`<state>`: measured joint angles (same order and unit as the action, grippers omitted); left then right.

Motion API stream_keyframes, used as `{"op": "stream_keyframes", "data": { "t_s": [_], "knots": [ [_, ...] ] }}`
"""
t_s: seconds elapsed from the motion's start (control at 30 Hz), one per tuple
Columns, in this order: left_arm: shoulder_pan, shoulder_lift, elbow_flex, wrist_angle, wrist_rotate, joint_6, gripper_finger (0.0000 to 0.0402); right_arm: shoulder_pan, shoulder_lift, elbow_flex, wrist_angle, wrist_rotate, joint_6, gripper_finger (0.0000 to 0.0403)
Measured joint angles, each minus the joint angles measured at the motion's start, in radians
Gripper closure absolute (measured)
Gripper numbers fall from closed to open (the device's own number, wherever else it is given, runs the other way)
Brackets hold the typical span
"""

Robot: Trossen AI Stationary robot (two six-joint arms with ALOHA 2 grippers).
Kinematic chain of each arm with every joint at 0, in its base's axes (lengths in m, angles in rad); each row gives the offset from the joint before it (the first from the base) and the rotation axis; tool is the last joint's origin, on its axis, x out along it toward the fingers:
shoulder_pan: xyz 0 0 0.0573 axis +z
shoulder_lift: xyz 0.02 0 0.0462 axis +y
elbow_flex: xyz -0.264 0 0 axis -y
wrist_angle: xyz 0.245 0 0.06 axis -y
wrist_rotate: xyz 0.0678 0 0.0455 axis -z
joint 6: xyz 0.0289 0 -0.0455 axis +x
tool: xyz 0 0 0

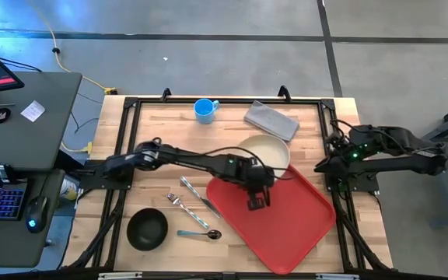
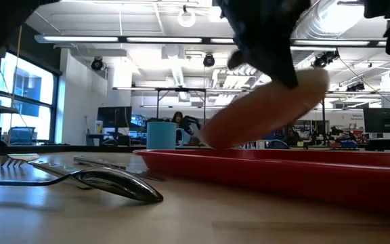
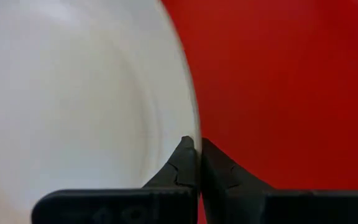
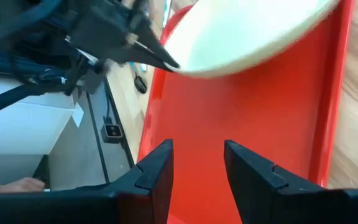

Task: Set up tray
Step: Put the brown plate on the red tray

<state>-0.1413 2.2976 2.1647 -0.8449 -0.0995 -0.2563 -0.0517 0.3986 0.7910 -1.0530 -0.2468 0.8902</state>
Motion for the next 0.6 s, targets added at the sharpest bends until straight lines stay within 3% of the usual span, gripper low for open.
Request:
{"op": "stream_keyframes", "data": {
  "t_s": [0.17,0.4,0.6],
  "knots": [
    [-0.012,0.036,0.003,-0.004,0.028,-0.071,0.0369,0.000,-0.025,-0.001,-0.024,-0.007,0.000,0.0270],
    [-0.061,0.043,0.004,0.115,0.091,-0.149,0.0353,0.000,-0.033,-0.003,-0.085,0.042,-0.052,0.0270],
    [-0.095,0.046,0.001,0.106,0.076,-0.163,0.0367,0.000,-0.033,-0.003,-0.096,0.080,-0.055,0.0270]
  ]
}}
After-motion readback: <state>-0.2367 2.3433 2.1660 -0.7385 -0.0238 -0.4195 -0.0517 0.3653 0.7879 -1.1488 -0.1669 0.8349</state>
